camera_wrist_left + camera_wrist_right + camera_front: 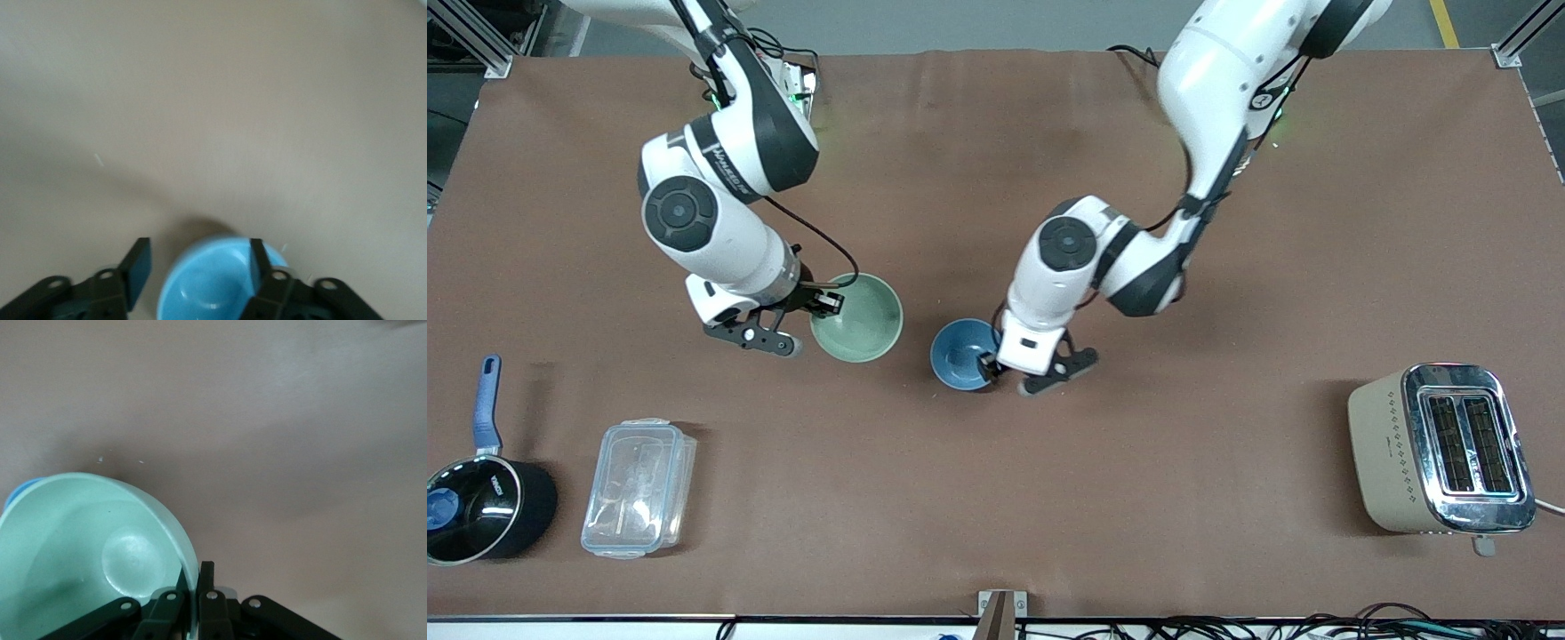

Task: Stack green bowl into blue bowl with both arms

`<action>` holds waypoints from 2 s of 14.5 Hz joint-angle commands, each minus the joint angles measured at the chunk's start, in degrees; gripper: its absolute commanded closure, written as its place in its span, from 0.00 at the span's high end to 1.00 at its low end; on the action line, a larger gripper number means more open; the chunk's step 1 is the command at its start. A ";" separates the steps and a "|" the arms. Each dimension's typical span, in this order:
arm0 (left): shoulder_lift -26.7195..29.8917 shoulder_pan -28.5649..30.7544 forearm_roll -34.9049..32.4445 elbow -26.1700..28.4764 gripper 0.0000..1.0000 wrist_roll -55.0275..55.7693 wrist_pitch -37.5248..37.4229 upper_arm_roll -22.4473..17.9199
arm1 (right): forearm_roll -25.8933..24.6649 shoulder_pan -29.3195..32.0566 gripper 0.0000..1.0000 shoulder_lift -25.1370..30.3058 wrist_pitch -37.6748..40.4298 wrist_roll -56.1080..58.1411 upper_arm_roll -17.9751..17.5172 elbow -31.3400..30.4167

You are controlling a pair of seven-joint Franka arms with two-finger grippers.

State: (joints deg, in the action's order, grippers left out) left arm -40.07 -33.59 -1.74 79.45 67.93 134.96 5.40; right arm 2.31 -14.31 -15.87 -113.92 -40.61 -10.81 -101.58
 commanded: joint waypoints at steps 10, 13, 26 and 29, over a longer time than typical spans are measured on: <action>26.95 28.21 -0.63 2.11 1.00 -47.77 -37.20 -0.30 | 0.33 -11.79 0.01 -16.29 -17.37 -17.75 -0.26 6.84; 31.70 29.72 -0.63 2.55 1.00 -50.97 -43.98 -0.30 | -1.16 -12.50 0.01 -17.97 -18.45 -18.54 -0.18 6.40; 37.69 30.78 -0.10 7.56 1.00 -54.48 -44.08 -0.21 | -2.75 -11.71 0.70 -19.55 -20.21 -18.72 -0.09 4.90; 37.69 30.78 0.25 7.65 1.00 -54.48 -44.35 -0.21 | -2.48 -10.74 1.00 -18.15 -18.11 -18.89 -0.18 5.43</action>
State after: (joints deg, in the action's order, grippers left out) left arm -3.64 -3.24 -1.82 85.70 14.54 90.12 4.97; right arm 0.81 -26.26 -35.72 -133.48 -58.10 -10.40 -95.89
